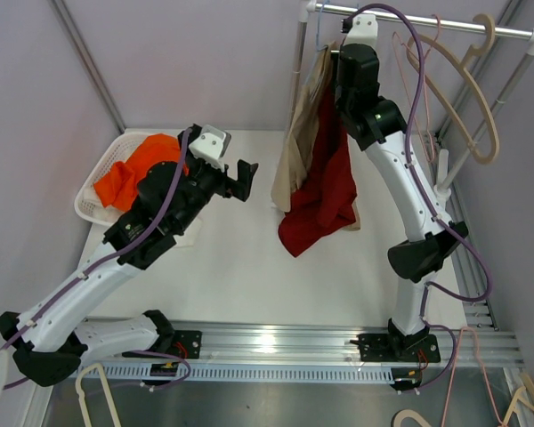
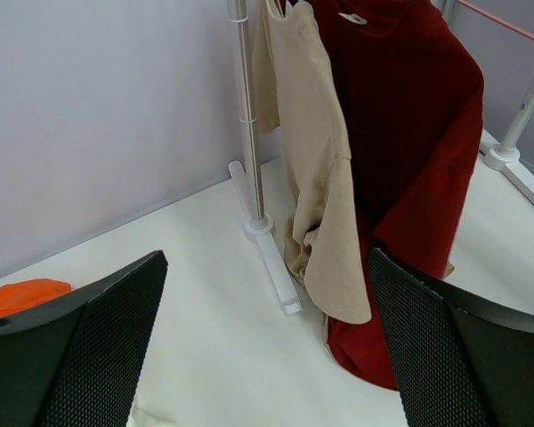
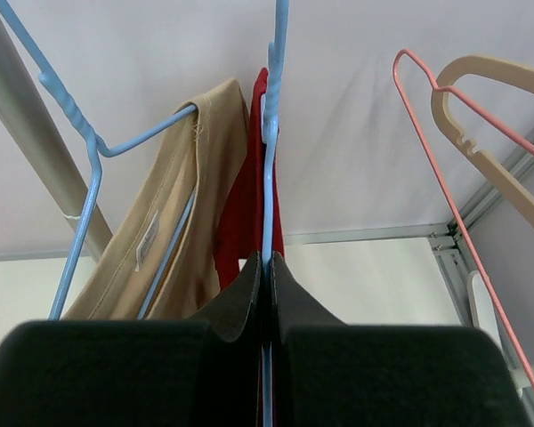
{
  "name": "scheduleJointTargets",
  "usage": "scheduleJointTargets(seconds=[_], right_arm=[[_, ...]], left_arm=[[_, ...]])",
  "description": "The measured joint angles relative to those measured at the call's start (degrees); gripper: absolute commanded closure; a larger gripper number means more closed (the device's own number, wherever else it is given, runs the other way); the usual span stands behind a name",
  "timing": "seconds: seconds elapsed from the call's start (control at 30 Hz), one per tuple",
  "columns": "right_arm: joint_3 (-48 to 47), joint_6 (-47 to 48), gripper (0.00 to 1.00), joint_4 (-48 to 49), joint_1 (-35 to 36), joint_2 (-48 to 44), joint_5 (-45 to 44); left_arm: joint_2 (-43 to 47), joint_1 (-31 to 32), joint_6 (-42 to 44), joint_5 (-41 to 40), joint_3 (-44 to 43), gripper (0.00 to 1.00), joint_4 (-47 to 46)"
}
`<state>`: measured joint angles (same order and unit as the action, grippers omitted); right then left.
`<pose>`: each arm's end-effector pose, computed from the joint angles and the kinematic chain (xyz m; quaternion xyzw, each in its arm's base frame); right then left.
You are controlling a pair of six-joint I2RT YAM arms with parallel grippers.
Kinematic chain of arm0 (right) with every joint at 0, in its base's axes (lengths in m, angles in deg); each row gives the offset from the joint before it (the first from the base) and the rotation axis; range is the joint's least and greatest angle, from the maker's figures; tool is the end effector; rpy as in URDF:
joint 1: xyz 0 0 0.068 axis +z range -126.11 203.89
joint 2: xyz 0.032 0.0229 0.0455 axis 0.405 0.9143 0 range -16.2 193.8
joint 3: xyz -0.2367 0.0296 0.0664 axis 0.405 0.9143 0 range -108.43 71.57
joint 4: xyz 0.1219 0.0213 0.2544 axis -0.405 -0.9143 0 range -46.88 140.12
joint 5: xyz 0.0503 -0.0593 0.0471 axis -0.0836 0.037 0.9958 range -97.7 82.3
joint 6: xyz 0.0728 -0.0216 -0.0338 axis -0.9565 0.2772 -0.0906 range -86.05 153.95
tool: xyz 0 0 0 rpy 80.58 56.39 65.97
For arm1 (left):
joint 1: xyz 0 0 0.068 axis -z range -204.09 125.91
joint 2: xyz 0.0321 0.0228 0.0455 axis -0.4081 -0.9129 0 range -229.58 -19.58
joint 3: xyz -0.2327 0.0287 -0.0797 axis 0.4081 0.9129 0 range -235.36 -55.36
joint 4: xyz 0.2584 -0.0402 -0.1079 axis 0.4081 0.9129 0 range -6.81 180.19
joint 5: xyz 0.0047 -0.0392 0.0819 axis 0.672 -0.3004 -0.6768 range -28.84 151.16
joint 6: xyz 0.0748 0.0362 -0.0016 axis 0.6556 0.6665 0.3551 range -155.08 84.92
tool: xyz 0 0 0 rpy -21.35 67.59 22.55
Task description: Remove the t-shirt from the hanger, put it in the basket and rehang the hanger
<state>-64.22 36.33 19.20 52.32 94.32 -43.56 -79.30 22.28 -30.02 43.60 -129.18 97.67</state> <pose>0.4178 0.1780 0.4917 0.0120 0.7347 -0.0783 0.6737 0.2149 -0.1936 0.4414 0.2073 0.6784 -0.1444 0.6899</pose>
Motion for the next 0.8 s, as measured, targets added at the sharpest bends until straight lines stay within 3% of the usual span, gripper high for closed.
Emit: scheduleJointTargets(seconds=[0.33, 0.53, 0.8], right_arm=[[-0.5, 2.9, 1.00, 2.4, 0.0, -0.3, -0.3], [-0.5, 4.1, 1.00, 2.6, 0.2, -2.8, -0.2], [9.2, 4.9, 1.00, 5.1, 2.8, -16.7, -1.2]], left_arm=[[0.0, 1.4, 0.0, 0.2, 0.0, 0.00, -0.3], [0.0, 5.8, 1.6, -0.3, 0.5, 0.01, -2.2], [-1.0, 14.8, 6.6, -3.9, 1.4, 0.00, -7.1]])
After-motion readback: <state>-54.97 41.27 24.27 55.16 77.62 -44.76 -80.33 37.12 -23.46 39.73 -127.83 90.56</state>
